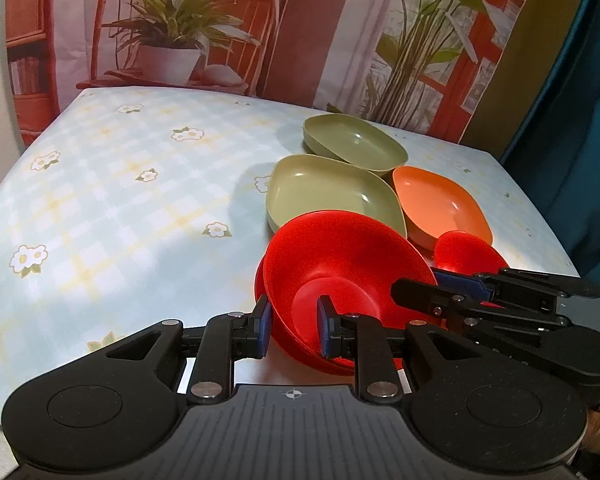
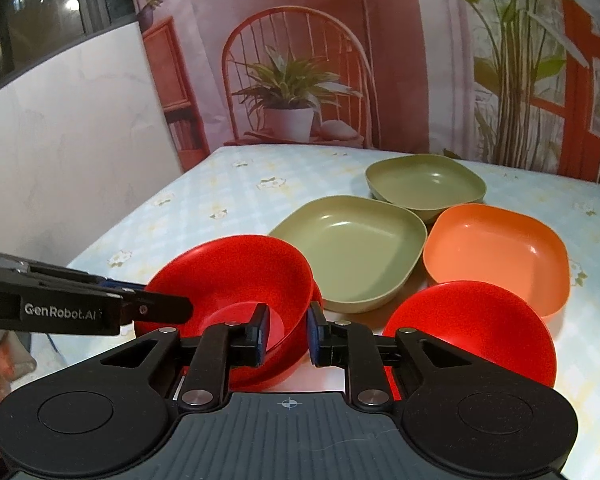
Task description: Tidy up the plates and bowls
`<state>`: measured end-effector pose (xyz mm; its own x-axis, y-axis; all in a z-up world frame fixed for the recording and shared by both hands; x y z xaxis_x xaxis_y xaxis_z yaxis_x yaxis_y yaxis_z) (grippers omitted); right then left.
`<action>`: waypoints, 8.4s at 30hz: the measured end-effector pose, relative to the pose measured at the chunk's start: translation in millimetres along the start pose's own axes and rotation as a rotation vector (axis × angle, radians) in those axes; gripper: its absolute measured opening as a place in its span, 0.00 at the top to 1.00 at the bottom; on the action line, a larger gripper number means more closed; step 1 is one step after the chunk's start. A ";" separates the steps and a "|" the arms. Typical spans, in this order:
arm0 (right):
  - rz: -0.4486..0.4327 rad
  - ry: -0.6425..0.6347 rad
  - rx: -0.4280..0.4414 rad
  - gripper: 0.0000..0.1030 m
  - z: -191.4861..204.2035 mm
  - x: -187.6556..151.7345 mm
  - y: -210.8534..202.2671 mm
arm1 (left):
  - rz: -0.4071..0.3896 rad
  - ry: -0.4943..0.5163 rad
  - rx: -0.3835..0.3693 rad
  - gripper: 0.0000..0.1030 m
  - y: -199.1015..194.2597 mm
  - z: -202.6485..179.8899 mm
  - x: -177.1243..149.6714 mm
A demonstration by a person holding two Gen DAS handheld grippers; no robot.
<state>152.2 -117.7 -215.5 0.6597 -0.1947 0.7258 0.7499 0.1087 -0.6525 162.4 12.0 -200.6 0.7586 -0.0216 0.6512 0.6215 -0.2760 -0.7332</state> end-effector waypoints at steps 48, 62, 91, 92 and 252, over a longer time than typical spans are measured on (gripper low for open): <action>-0.118 -0.084 -0.155 0.72 -31.0 2.6 -38.1 | -0.054 0.037 -0.016 0.63 -5.2 -5.4 -2.0; -0.115 0.029 -0.262 0.69 -74.5 -12.5 -57.3 | -0.111 0.151 -0.049 0.63 -0.9 -54.4 43.1; -0.050 0.215 -0.309 0.66 -122.2 -42.8 -49.2 | 0.082 0.159 -0.176 0.62 67.7 -107.3 -5.0; -0.051 0.213 -0.307 0.66 -122.0 -42.6 -49.5 | 0.079 0.155 -0.182 0.62 67.7 -107.2 -4.4; 0.018 0.167 -0.063 0.67 -82.2 27.9 54.5 | 0.038 0.038 -0.084 0.64 97.8 22.0 73.7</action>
<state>207.6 -197.4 -248.7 0.6519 -0.3531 0.6711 0.7302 0.0537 -0.6811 283.4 4.5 -228.7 0.7726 -0.0694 0.6311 0.5725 -0.3534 -0.7398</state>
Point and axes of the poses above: each gripper's, at about its wrist camera, not at the fingertips, and y roughly the way its jaws point, z to its left, x to its top, the point moved 6 cm from there along y, roughly the way its jaws point, and after that the axes turned 1 degree about -y, right-handed, at the moved point
